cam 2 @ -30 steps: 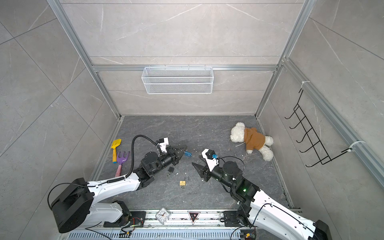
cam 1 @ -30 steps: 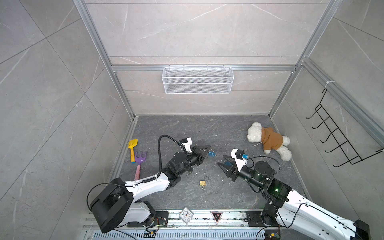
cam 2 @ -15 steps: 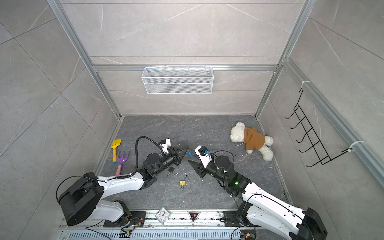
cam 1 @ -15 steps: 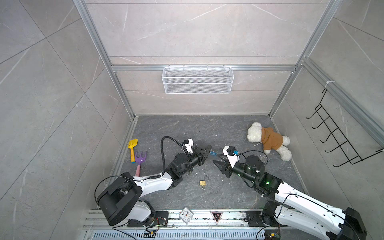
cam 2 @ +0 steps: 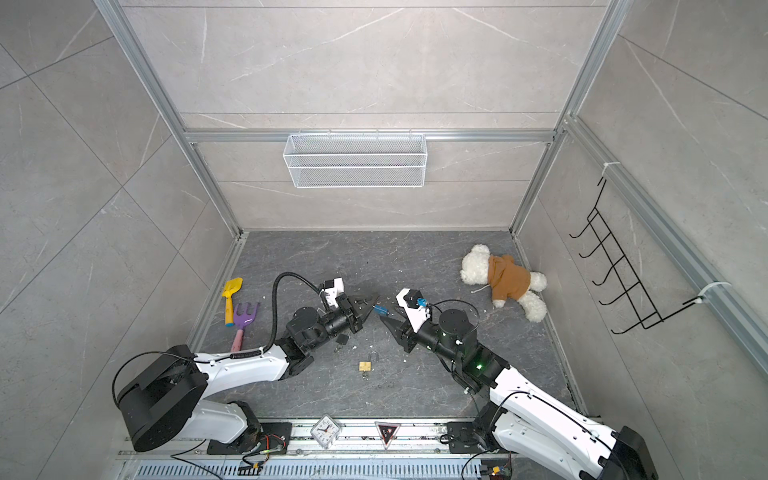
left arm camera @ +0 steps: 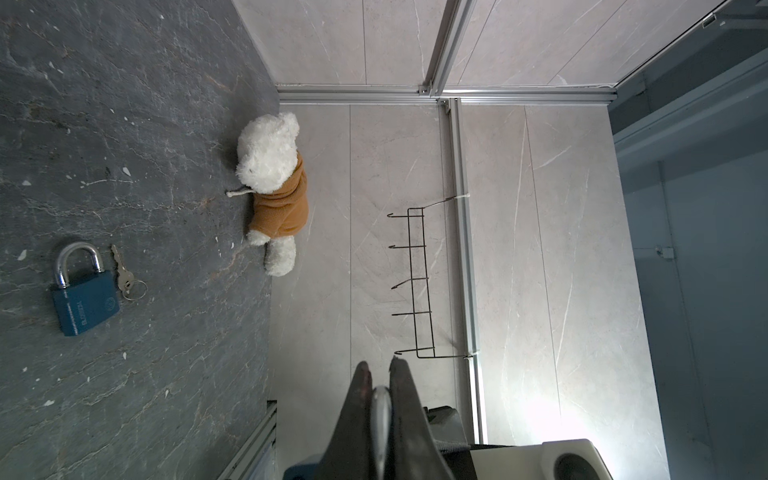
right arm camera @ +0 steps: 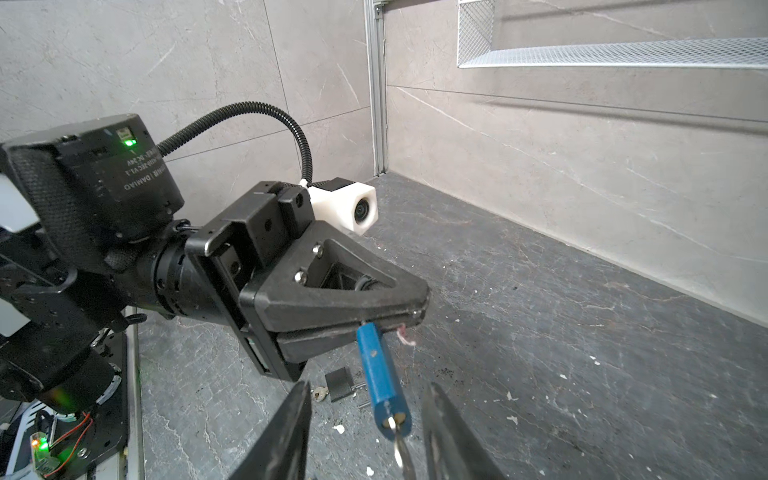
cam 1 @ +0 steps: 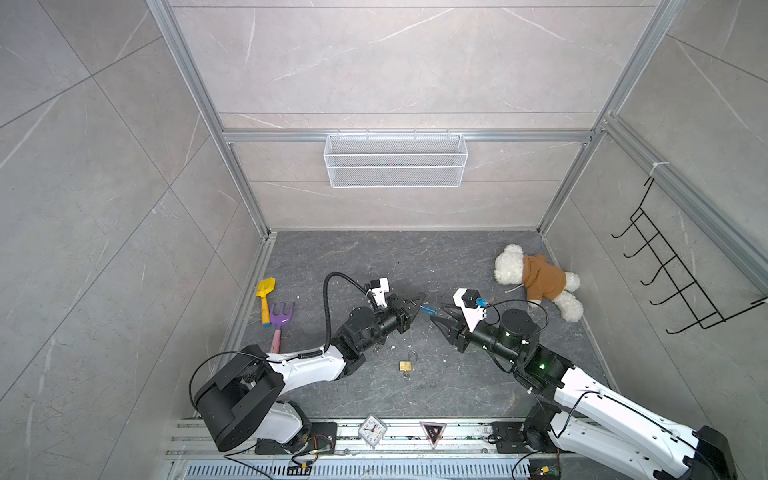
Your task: Lock with the key
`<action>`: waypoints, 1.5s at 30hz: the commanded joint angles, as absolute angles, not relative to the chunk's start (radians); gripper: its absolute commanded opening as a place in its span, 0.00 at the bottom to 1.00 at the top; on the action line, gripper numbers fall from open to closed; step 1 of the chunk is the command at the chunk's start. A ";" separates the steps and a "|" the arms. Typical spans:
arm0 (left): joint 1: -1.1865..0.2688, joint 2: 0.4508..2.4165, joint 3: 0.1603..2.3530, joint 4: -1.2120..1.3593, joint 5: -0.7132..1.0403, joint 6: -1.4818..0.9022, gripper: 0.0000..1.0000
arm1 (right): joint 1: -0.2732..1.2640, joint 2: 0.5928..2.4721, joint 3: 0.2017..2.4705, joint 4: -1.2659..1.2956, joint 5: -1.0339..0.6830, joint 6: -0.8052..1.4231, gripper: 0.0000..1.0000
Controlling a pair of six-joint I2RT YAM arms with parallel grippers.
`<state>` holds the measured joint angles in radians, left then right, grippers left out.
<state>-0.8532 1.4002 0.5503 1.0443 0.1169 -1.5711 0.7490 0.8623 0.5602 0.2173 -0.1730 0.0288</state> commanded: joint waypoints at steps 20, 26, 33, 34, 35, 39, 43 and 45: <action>-0.857 1.410 0.591 1.173 0.166 -1.586 0.00 | 0.741 0.949 0.600 0.227 -0.189 0.024 0.30; -0.857 1.416 0.594 1.184 0.175 -1.588 0.00 | 0.735 0.959 0.594 0.243 -0.191 0.032 0.24; -0.856 1.415 0.604 1.157 0.209 -1.544 0.00 | 0.718 0.945 0.584 0.252 -0.204 0.056 0.00; -0.856 1.411 0.610 1.135 0.218 -1.522 0.16 | 0.715 0.943 0.583 0.250 -0.204 0.067 0.00; -0.857 1.402 0.613 1.105 0.224 -1.493 0.44 | 0.710 0.942 0.584 0.248 -0.203 0.079 0.00; -0.834 1.331 0.619 0.879 0.215 -1.327 0.99 | 0.688 0.933 0.602 0.199 -0.175 0.154 0.00; -0.774 1.220 0.702 0.490 0.178 -1.048 1.00 | 0.661 0.970 0.685 0.027 -0.215 0.257 0.00; -0.774 1.171 0.761 0.304 0.103 -0.876 0.99 | 0.657 1.004 0.724 -0.044 -0.251 0.304 0.00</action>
